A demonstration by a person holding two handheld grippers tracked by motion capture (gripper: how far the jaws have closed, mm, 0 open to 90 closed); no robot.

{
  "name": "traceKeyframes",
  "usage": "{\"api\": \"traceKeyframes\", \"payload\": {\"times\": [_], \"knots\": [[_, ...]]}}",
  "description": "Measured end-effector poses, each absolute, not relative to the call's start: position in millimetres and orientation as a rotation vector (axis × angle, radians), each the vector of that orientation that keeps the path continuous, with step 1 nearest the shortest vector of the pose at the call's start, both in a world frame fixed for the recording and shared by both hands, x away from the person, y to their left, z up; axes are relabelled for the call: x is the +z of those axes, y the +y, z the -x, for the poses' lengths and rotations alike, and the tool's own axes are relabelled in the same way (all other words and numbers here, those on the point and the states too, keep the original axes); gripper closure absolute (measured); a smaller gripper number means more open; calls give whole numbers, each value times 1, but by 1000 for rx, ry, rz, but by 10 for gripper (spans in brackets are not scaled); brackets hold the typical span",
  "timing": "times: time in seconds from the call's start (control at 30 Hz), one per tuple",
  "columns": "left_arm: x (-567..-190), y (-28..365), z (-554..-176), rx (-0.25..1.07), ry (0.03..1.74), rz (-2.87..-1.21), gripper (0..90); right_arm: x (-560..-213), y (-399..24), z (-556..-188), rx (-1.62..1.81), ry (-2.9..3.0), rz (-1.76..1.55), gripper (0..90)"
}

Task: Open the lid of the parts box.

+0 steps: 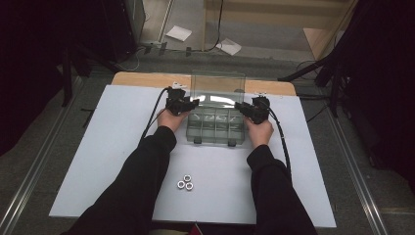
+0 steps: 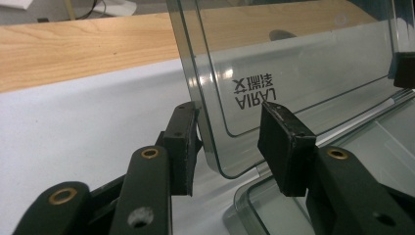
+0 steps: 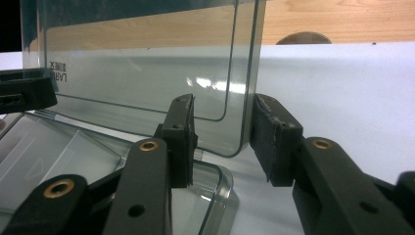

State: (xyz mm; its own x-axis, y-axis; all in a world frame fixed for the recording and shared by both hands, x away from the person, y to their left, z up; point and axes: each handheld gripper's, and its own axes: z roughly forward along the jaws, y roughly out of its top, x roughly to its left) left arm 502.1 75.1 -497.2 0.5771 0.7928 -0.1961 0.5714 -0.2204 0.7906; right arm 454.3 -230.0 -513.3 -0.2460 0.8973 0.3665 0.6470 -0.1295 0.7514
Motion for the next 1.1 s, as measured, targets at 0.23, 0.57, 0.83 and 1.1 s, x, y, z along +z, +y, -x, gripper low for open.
{"api": "traceKeyframes", "payload": {"times": [0.23, 0.57, 0.83, 1.1], "knots": [[-498, 76, -502, 301, 1105, -1912, 567, -514, -230, -455, 1318, 1865, -1736, 622], [-498, 76, -503, 286, 1104, -1908, 498, -513, -230, -455, 1310, 1870, -1733, 587], [-494, 78, -502, 298, 1080, -1931, 436, -509, -230, -453, 1298, 1868, -1711, 512], [-484, 81, -498, 279, 1066, -1937, 376, -495, -229, -446, 1310, 1914, -1647, 434]]}}
